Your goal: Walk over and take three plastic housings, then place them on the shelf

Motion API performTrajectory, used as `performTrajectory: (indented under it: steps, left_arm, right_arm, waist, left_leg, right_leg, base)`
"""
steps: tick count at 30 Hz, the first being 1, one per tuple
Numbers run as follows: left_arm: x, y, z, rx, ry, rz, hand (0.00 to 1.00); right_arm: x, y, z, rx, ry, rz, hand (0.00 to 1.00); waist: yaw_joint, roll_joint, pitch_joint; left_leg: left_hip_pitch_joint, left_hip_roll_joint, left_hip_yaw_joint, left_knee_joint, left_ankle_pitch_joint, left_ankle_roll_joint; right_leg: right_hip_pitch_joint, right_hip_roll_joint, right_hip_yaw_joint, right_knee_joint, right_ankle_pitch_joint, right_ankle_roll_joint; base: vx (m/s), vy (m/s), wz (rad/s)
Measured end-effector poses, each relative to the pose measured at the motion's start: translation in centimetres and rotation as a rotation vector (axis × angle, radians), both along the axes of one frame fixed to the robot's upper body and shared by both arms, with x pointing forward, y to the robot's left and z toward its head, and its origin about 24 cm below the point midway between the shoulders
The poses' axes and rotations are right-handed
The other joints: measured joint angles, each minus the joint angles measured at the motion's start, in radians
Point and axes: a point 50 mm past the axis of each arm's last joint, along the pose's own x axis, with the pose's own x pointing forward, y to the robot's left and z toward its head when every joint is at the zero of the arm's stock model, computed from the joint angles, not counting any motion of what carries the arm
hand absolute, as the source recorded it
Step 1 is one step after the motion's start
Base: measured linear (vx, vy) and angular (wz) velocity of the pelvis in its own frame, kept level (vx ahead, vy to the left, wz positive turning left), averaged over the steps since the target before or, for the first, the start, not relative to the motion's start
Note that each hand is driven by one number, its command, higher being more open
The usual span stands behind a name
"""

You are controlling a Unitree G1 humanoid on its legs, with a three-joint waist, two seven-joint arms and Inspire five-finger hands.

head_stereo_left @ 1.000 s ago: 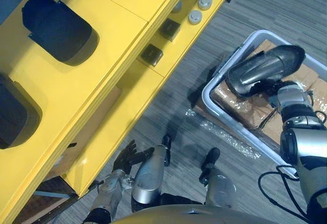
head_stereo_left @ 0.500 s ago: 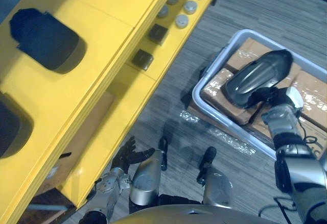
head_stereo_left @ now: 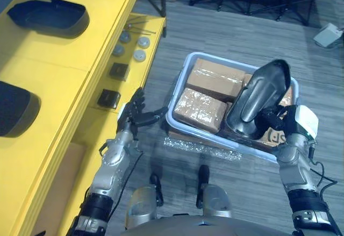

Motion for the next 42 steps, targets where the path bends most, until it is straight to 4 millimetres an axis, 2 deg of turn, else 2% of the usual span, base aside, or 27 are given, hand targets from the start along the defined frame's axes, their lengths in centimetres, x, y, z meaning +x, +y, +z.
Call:
performTrajectory:
  steps: [2,7,11,16,19,23,26,32,41,42]
  left_arm:
    - [0.8,-0.8,0.6,-0.011,-0.01,-0.034,1.0]
    - [4.3,-1.8,1.9,-0.102,0.062,-0.094,1.0]
    - [6.9,-2.6,2.9,-0.115,0.142,-0.188,1.0]
    - [7.9,-3.7,3.6,-0.241,0.197,-0.256,1.0]
    - [8.6,-4.2,5.3,-0.268,0.152,-0.284,1.0]
    - [9.1,-4.7,6.8,-0.292,0.11,-0.308,1.0]
    - [9.5,-5.9,8.1,-0.292,0.081,-0.355,1.0]
    - [9.4,-7.0,8.4,-0.283,0.08,-0.375,1.0]
    - [9.3,-7.8,8.2,-0.259,0.095,-0.364,1.0]
    - [9.4,-7.7,8.2,-0.256,0.097,-0.351,0.0]
  right_arm:
    - [0.5,0.2,0.6,-0.016,-0.02,0.024,0.0]
    - [3.9,1.4,3.3,-0.115,-0.081,0.143,0.0]
    - [7.2,2.3,6.5,-0.163,-0.152,0.209,0.0]
    - [8.6,3.1,9.1,-0.232,-0.225,0.288,0.0]
    - [9.1,3.9,10.4,-0.257,-0.287,0.335,0.0]
    - [9.6,5.3,11.1,-0.278,-0.318,0.407,0.0]
    - [10.0,6.3,11.6,-0.292,-0.334,0.458,0.0]
    - [10.0,8.3,10.5,-0.353,-0.293,0.558,0.0]
    - [10.1,11.5,9.1,-0.295,-0.295,0.654,0.0]
    - [10.1,11.9,8.9,-0.293,-0.292,0.667,0.0]
  waist:
    - [-0.003,0.001,-0.001]
    - [-0.025,0.013,-0.008]
    - [-0.048,0.015,-0.007]
    - [-0.053,0.017,-0.006]
    - [-0.055,0.022,-0.002]
    - [-0.054,0.03,0.013]
    - [-0.055,0.046,0.036]
    - [-0.054,0.053,0.049]
    - [-0.053,0.052,0.049]
    - [-0.051,0.052,0.049]
  left_leg:
    - [0.0,0.003,0.002,0.0,0.001,-0.001]
    - [-0.019,0.002,0.028,0.003,0.002,0.0]
    - [-0.091,0.003,0.038,0.036,0.006,0.007]
    - [-0.107,0.001,0.04,0.038,0.008,0.01]
    - [-0.119,0.0,0.038,0.05,0.007,0.011]
    - [-0.121,0.0,0.036,0.057,0.006,0.013]
    - [-0.145,0.001,0.025,0.076,0.004,0.017]
    - [-0.15,0.0,0.023,0.079,0.004,0.017]
    - [-0.149,0.0,0.022,0.074,0.005,0.018]
    - [-0.148,0.0,0.022,0.074,0.006,0.019]
  right_leg:
    - [-0.001,0.003,0.007,-0.001,0.002,-0.003]
    - [-0.021,0.005,0.034,-0.036,0.04,-0.007]
    - [-0.084,0.004,0.049,-0.046,0.07,-0.01]
    - [-0.098,0.002,0.054,-0.048,0.077,-0.011]
    - [-0.107,0.001,0.055,-0.043,0.077,-0.011]
    - [-0.11,0.0,0.056,-0.031,0.077,-0.011]
    - [-0.119,0.0,0.051,-0.03,0.077,-0.011]
    - [-0.122,0.002,0.048,-0.029,0.078,-0.011]
    - [-0.123,0.002,0.048,-0.029,0.078,-0.011]
    - [-0.121,0.002,0.048,-0.029,0.078,-0.011]
  base:
    - [-0.06,-0.031,-0.09]
    - [-0.1,-0.001,-0.17]
    - [-0.09,0.003,-0.07]
    - [-0.04,0.0,-0.02]
    - [-0.06,-0.004,0.01]
    - [-0.07,-0.006,0.01]
    - [-0.09,-0.004,0.08]
    - [-0.04,-0.007,0.01]
    - [-0.02,-0.004,0.0]
    - [-0.05,-0.008,0.01]
